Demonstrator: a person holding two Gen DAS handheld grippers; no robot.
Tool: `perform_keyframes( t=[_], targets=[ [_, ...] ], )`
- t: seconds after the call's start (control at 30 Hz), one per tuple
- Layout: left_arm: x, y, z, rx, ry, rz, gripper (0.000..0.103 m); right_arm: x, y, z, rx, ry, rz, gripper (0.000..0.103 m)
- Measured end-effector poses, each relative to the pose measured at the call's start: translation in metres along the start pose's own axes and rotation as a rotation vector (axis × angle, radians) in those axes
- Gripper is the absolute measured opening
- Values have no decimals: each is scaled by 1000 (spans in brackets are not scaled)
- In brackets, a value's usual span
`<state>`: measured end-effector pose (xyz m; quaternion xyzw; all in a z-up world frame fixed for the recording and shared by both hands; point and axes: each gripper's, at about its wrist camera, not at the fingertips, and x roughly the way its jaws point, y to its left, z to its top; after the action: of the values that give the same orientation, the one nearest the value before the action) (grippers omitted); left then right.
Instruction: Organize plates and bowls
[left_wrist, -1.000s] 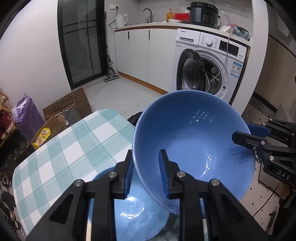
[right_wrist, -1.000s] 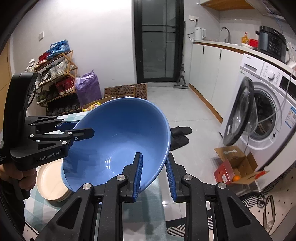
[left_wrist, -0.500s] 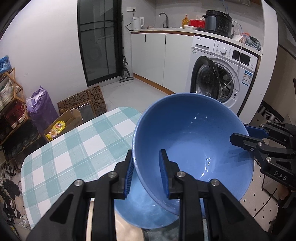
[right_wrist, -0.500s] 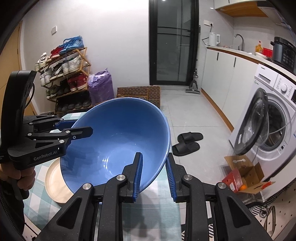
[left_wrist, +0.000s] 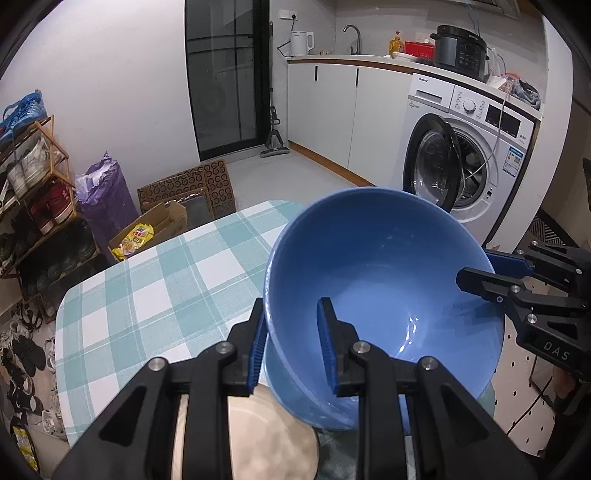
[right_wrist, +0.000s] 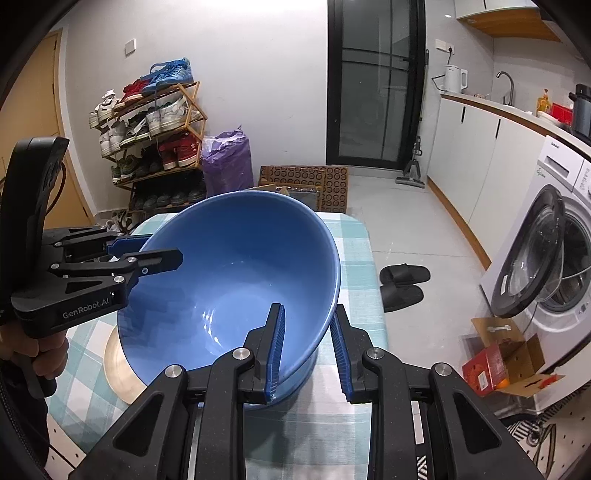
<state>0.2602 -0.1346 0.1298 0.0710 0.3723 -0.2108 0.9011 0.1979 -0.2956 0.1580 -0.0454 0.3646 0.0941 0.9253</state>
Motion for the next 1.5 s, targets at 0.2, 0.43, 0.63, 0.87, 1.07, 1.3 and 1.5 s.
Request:
perform_keyframes(
  t=[0.2, 0.43, 0.63, 0.87, 1.07, 1.3, 1.5],
  targets=[
    [4, 7, -8, -17, 13, 8, 25, 16, 7, -3, -4, 28, 17, 26],
    [15, 14, -18, -36, 31, 9, 25, 39, 15, -9, -1, 68, 28, 26],
    [25, 14, -24, -45, 52, 5, 25, 52, 16, -11, -1, 92, 23, 26],
    [38, 14, -29, -51, 75, -2, 25, 62, 15, -16, -6, 119, 11, 26],
    [46, 15, -36, -59, 95, -5, 25, 71, 18, -19, -13, 139, 6, 26],
    [53, 18, -43, -67, 110, 1, 25, 81, 21, -27, -20, 161, 8, 26],
    [59, 19, -48, -71, 123, 5, 25, 88, 25, -28, -33, 178, 2, 26]
  ],
)
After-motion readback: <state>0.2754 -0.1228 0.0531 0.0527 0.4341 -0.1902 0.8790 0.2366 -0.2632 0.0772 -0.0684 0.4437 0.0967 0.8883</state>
